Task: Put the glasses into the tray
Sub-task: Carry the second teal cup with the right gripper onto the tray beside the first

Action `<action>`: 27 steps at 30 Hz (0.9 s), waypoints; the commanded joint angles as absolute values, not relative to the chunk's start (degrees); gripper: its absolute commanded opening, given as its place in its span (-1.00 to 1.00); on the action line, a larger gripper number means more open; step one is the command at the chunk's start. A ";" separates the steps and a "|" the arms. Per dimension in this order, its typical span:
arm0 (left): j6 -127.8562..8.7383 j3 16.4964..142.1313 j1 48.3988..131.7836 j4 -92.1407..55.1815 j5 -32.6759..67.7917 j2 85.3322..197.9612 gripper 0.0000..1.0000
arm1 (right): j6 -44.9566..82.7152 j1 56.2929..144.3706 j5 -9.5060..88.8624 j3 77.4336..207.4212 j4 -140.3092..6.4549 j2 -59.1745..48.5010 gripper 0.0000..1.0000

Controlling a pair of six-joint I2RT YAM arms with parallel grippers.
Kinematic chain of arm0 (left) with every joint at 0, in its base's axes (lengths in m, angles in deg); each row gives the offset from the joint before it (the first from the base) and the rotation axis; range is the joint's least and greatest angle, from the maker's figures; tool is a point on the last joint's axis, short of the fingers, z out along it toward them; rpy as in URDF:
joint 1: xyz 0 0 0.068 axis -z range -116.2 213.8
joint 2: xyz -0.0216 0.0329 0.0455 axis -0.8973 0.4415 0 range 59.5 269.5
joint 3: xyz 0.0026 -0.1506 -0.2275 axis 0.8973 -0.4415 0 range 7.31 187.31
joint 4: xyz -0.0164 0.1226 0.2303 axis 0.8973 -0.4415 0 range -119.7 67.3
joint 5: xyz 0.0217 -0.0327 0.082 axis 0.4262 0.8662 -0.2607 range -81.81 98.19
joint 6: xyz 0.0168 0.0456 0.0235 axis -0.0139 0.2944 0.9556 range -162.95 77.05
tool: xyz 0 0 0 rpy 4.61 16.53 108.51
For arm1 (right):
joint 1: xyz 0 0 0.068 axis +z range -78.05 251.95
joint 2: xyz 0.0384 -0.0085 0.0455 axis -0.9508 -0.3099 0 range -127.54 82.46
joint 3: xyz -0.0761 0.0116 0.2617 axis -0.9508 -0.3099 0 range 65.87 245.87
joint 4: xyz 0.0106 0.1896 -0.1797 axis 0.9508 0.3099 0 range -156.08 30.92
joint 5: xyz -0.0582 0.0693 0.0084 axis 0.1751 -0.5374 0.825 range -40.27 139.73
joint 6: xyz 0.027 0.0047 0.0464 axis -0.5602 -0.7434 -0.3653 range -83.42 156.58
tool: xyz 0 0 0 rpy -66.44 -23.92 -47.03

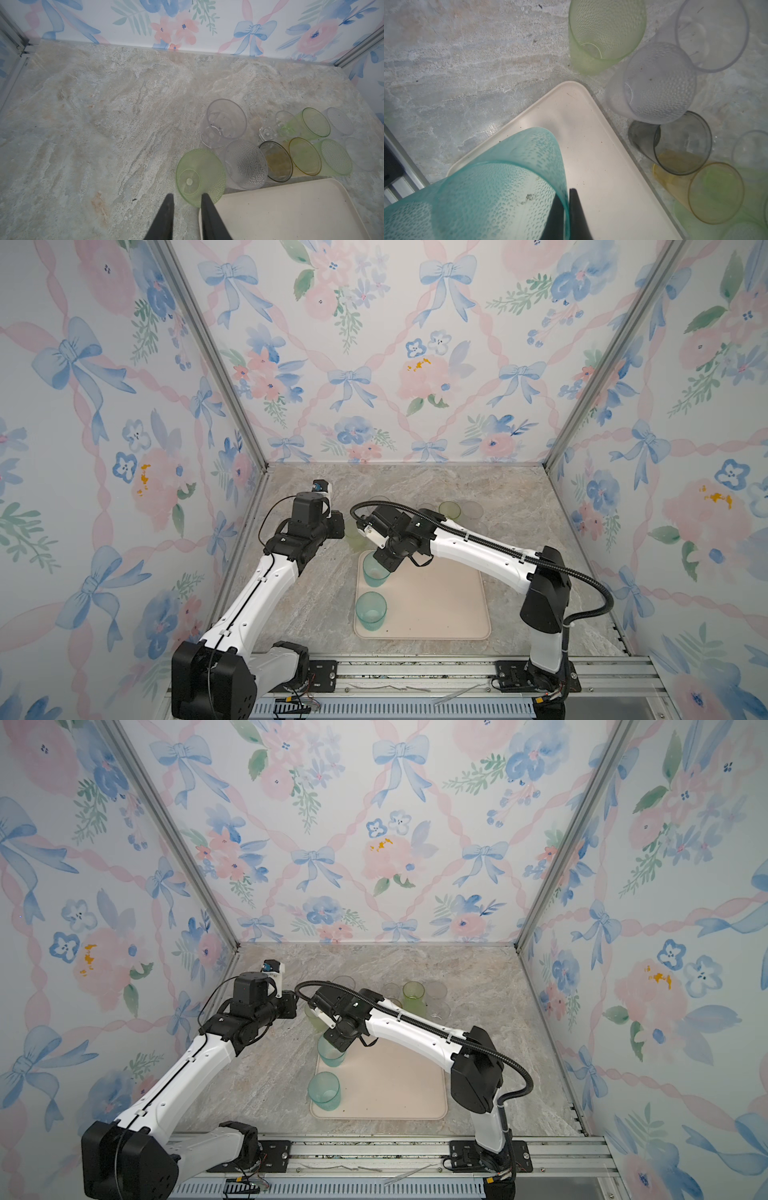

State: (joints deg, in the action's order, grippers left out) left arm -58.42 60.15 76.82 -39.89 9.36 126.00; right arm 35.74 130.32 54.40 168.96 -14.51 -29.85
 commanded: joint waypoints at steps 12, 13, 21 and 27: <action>-58.51 60.93 76.53 -39.31 9.38 124.10 -0.42 | 35.11 131.80 53.40 174.87 -11.42 -35.32 -0.90; -58.43 60.92 76.52 -39.31 9.32 124.10 -0.42 | 35.24 131.80 53.42 175.26 -11.02 -35.69 -0.90; -58.32 60.67 76.54 -39.31 9.31 124.09 -0.41 | 36.12 132.14 54.36 177.87 -8.04 -38.11 -0.89; -58.07 60.58 76.50 -39.31 9.00 124.10 -0.41 | 36.19 132.50 54.19 178.34 -7.45 -38.56 -0.89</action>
State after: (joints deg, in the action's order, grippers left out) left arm -58.39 60.15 76.82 -39.89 9.31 125.00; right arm 35.78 131.65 54.24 176.02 -9.37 -37.78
